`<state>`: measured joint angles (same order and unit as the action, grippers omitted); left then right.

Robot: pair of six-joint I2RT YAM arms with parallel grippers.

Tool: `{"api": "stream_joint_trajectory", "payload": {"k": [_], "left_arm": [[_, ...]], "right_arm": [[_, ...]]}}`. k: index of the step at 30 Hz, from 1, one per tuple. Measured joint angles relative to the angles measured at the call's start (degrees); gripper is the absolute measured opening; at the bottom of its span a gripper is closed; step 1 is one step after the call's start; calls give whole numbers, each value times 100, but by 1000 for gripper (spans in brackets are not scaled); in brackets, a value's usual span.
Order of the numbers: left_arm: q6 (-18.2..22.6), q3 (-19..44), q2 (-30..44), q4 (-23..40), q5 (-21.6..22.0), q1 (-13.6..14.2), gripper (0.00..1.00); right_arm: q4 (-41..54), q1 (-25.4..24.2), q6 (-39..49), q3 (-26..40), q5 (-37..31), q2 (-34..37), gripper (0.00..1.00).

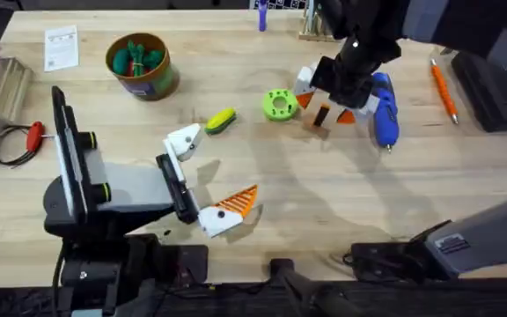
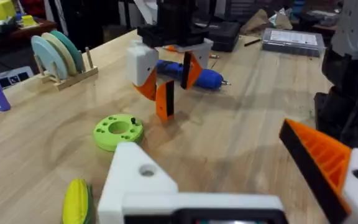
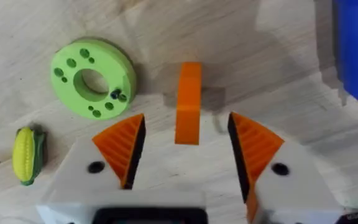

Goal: Pick up the gripper from the table and insert it into the empty holder that is missing its gripper. Then pick up a screw, insert it into the mounting hole, and use the screwdriver to tighten it. Finally, clean up the table by picking up the vegetable and placing it into the bucket.

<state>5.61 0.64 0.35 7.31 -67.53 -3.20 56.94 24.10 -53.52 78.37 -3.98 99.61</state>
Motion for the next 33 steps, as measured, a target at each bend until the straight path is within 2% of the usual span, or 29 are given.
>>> {"api": "stream_joint_trajectory", "payload": {"k": [9, 33], "left_arm": [[0, 0, 1, 0, 2, 0, 986], [0, 0, 1, 0, 0, 0, 986]], "right_arm": [[-4, 5, 0, 0, -122, 155, 715], [7, 129, 0, 83, -381, 273, 580]]}}
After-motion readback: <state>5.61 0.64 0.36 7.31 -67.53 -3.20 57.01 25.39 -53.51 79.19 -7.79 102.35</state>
